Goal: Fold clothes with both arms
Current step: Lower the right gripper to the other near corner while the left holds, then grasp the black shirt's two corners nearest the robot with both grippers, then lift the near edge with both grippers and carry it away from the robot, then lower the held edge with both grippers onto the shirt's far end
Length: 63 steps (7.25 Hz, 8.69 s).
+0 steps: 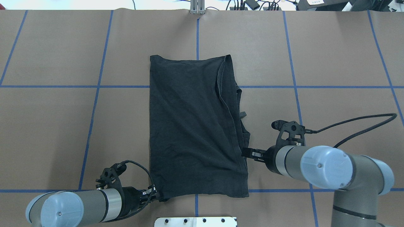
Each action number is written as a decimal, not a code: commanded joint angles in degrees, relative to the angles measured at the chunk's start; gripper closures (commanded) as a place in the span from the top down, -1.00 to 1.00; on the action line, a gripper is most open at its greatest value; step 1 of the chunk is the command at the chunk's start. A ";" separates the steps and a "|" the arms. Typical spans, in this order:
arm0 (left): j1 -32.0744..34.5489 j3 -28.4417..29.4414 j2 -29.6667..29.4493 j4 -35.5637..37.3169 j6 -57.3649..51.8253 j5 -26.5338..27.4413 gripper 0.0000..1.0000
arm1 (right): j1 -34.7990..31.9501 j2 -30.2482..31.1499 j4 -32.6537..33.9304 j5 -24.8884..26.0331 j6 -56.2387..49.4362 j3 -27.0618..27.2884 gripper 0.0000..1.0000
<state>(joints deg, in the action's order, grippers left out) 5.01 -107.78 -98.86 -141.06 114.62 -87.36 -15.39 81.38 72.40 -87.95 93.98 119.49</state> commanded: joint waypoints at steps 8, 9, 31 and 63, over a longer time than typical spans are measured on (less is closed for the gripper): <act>0.09 -0.94 0.24 0.00 -0.01 -0.18 -1.00 | 7.66 -4.65 -1.30 11.31 6.83 -9.27 0.50; 0.09 -0.94 0.24 0.00 -0.01 -0.17 -1.00 | 7.66 -4.74 -1.30 11.22 6.83 -9.01 0.06; 15.52 -18.09 -7.34 23.21 -13.25 -11.40 -1.00 | -2.07 -7.27 12.58 -0.17 6.74 7.62 -1.00; 36.91 11.47 -20.60 21.27 -42.46 -24.41 0.99 | -13.17 -40.15 18.14 -4.25 -16.20 -37.02 -1.00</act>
<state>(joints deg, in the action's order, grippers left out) 41.08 -95.27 -120.26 -119.86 72.16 -109.69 -28.04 42.81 91.71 -92.63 78.25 85.47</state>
